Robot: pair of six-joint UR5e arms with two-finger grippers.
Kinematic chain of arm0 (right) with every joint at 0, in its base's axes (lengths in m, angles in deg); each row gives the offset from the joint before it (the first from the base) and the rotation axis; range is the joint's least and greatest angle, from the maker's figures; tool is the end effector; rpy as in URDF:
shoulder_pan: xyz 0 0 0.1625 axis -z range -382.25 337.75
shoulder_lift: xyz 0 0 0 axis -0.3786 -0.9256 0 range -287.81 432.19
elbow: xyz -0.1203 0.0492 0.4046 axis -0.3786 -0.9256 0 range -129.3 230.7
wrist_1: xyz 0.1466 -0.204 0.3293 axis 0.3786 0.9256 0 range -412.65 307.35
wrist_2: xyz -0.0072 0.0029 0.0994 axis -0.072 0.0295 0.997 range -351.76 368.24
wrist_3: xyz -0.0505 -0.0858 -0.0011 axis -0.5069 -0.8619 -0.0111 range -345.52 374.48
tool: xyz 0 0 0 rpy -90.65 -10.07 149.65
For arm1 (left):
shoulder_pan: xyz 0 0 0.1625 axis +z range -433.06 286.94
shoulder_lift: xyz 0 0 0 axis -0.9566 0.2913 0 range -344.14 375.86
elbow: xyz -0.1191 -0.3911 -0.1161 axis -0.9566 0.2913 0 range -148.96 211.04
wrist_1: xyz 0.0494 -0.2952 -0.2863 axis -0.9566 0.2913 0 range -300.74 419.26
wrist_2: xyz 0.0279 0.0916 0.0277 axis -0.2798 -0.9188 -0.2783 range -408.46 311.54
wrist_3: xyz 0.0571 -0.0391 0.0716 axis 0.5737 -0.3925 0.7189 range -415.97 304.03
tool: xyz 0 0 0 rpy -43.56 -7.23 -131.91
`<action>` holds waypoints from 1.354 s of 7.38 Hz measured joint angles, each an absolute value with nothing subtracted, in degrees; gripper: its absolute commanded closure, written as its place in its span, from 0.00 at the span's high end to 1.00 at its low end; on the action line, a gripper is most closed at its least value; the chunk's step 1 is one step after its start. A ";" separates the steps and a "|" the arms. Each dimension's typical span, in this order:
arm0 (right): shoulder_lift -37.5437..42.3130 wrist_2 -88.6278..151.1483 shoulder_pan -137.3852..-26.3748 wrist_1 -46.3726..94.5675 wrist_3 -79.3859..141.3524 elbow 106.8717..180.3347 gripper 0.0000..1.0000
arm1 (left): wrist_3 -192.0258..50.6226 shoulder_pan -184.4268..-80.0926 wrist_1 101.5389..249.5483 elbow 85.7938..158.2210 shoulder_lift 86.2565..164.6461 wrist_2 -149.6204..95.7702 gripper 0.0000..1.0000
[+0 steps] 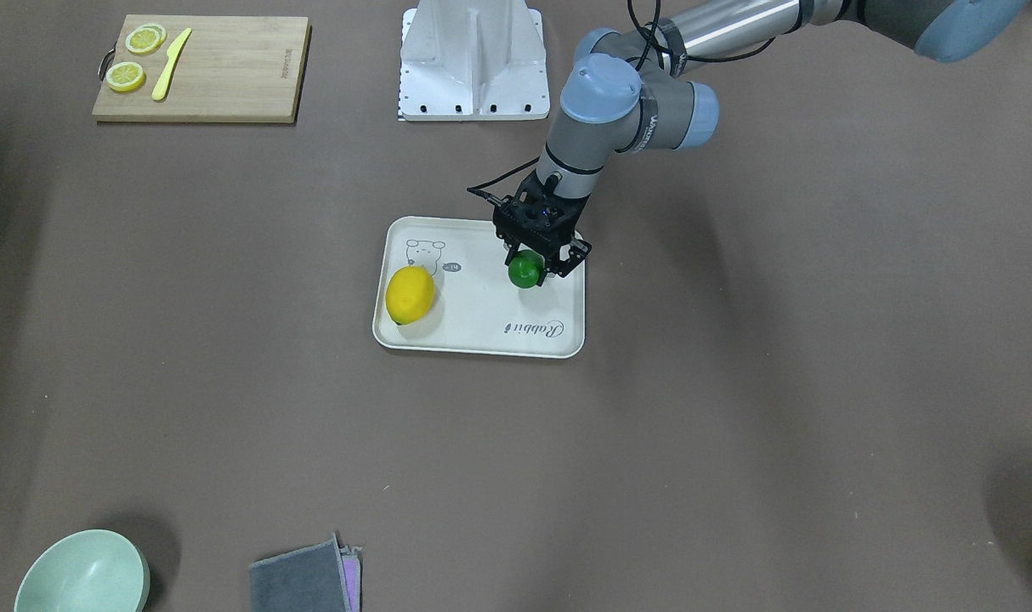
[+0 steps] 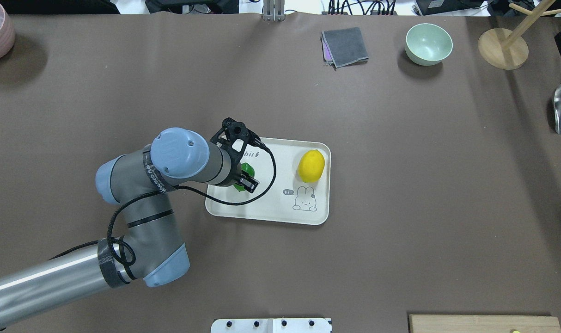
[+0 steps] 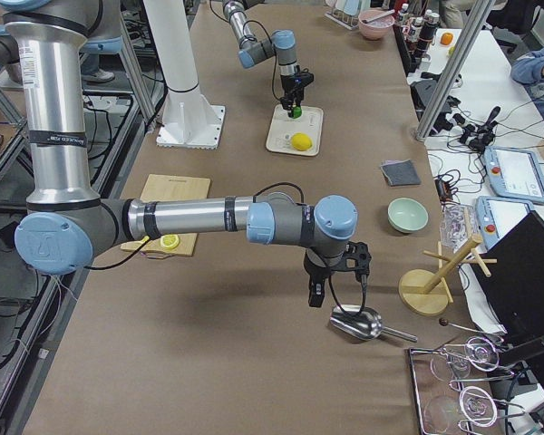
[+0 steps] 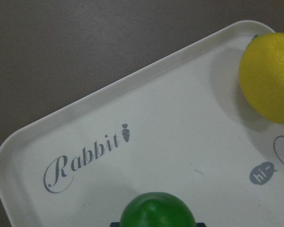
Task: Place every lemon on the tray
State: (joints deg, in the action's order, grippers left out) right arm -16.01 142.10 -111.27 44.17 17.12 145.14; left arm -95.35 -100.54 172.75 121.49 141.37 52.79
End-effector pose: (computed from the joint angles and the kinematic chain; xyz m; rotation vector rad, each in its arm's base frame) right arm 0.0558 -0.5032 0.6174 -0.0338 -0.7648 0.0313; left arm 0.5677 -0.4235 0.2419 0.5180 0.9244 0.4676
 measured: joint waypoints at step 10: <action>-16.49 142.18 -111.37 44.13 17.28 145.44 1.00 | -87.69 -125.52 133.66 154.90 120.28 54.49 0.98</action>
State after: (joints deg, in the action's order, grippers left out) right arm -16.49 142.18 -111.37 44.13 17.28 145.44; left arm -87.69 -125.52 133.66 154.90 120.28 54.49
